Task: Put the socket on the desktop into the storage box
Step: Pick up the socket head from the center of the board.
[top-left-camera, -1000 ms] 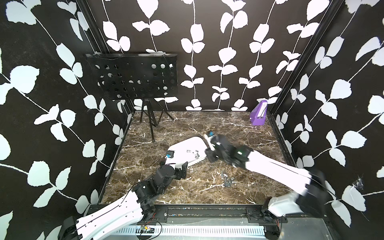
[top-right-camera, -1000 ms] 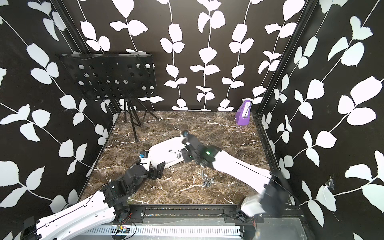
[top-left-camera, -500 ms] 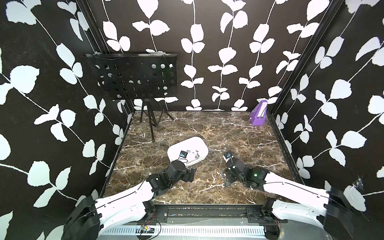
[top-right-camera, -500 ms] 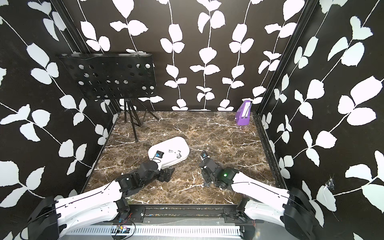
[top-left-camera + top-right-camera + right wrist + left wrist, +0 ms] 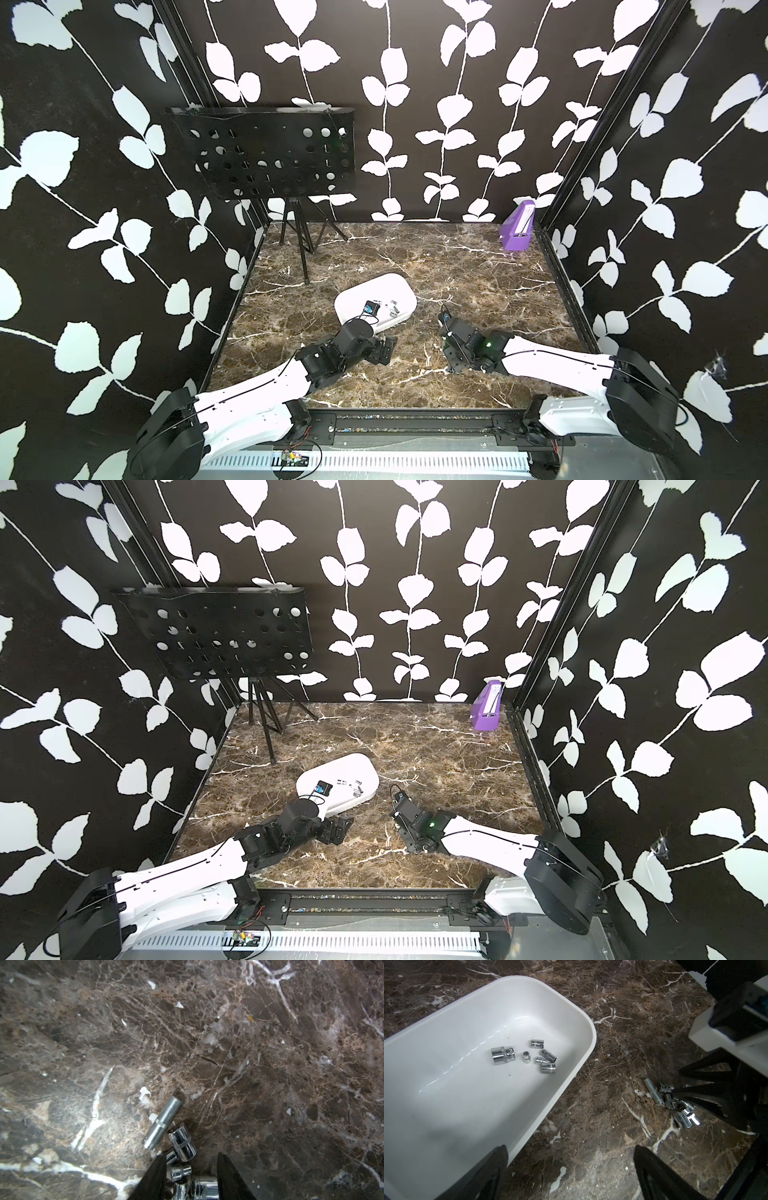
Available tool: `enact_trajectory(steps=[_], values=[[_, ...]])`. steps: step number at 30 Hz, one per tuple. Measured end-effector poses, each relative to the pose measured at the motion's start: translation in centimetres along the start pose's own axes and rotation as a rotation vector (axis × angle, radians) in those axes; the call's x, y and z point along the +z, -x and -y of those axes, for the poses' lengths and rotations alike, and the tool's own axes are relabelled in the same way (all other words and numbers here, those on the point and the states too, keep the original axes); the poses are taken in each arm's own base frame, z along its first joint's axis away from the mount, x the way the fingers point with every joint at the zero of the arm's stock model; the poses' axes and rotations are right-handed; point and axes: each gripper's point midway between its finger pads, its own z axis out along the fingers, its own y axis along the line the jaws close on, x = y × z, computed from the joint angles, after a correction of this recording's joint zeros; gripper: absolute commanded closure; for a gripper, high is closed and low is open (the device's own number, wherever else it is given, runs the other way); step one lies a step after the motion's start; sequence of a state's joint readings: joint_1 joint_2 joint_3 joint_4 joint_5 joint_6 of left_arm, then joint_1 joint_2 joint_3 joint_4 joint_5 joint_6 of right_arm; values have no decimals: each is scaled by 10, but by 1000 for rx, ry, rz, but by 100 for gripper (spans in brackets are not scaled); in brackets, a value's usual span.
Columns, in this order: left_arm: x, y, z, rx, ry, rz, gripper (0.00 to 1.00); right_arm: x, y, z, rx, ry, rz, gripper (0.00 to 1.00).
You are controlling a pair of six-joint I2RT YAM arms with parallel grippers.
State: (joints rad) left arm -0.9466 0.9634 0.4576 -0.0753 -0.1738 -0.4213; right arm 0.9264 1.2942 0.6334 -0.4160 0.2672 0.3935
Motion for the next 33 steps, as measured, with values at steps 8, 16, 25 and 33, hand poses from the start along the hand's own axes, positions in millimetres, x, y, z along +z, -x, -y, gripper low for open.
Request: enact_trajectory(steps=[8, 16, 25, 33], values=[[0, 0, 0, -1, -2, 0, 5, 3, 1, 0, 17, 18, -4, 60], [-1, 2, 1, -2, -4, 6, 5, 10, -5, 1, 26, 22, -42, 63], [-3, 4, 1, -4, -7, 15, 5, 18, -11, 2, 30, 15, -80, 65], [-3, 4, 1, -5, -8, 17, 5, 22, -13, 6, 47, 10, -100, 65]])
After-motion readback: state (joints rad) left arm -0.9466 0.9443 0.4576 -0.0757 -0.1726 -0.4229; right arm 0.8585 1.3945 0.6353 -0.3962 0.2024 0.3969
